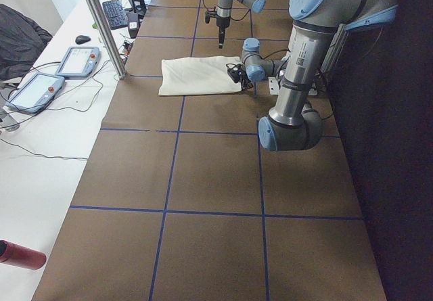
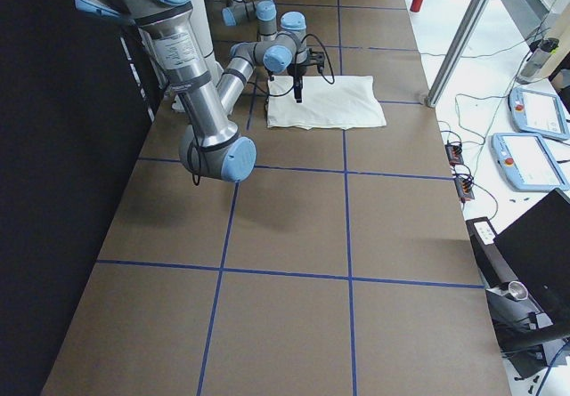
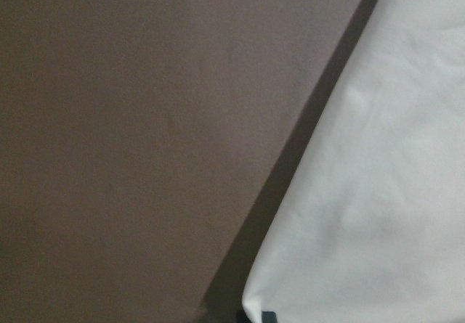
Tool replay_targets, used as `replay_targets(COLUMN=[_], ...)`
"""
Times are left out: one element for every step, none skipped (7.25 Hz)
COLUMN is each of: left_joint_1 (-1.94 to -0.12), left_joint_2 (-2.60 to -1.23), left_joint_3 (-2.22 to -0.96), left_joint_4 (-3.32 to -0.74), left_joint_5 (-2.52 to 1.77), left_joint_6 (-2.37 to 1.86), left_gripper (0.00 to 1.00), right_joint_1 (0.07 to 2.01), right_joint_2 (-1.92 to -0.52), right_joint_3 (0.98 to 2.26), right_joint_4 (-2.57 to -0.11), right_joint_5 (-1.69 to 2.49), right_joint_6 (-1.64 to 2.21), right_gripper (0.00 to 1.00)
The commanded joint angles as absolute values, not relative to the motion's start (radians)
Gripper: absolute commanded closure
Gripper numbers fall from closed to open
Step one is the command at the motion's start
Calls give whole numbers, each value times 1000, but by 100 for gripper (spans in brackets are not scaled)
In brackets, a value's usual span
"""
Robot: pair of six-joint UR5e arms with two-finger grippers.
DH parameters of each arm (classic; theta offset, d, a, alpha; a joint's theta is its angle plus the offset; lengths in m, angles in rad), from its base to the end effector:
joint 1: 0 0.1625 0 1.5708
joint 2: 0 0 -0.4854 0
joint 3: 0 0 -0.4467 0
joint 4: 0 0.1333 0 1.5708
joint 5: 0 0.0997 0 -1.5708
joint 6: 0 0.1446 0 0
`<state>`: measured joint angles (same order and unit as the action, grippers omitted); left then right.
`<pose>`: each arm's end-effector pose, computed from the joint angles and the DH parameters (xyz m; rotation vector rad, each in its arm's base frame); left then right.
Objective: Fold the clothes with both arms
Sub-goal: 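Lower the left gripper to the shirt corner nearest the robot, then move the right gripper to the other shirt corner nearest the robot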
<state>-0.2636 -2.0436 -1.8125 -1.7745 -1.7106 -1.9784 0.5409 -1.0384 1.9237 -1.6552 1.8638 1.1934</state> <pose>0.6780 -0.3002 0.3097 -0.1982 0.9178 -0.5579 -0.5512 -0.4379 0.2597 0.1039 -0.8350 0.0364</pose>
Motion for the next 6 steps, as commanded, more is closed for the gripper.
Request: replay_targets(left_joint_1=[-256,-258,-264,-264,-264,-265], left_joint_2=[-2040,-2039,-2037,-2037,-2039,-2040], left_joint_3=[-1821,-1833,-1857,-1858,-1858,-1858], left_joint_4=[-1773,-1770,-1767,-1763,-1763,-1763], left_joint_5=[-1710,-1713,-1715,-1717,-1717,-1718], left_joint_6=[-1970,-1948,-1875,-1862,-1859,-1859], left_gripper=[100,100,100,100,100,100], right_joint_1=[541,541,534,500,459,410], right_joint_2=[-1042,-1042,-1042,-1042,-1045,-1086], right_joint_3=[1924,1924,1922,1922,1919,1917], right_joint_4=[-1655,-1657,-1657,-1645,-1606,-1551], right_joint_5=[1864,1867,1867,1861,1856,1832], right_joint_6=[1193,1195,1262,1410,1551,1677], right_gripper=[0,0,0,0,0,0])
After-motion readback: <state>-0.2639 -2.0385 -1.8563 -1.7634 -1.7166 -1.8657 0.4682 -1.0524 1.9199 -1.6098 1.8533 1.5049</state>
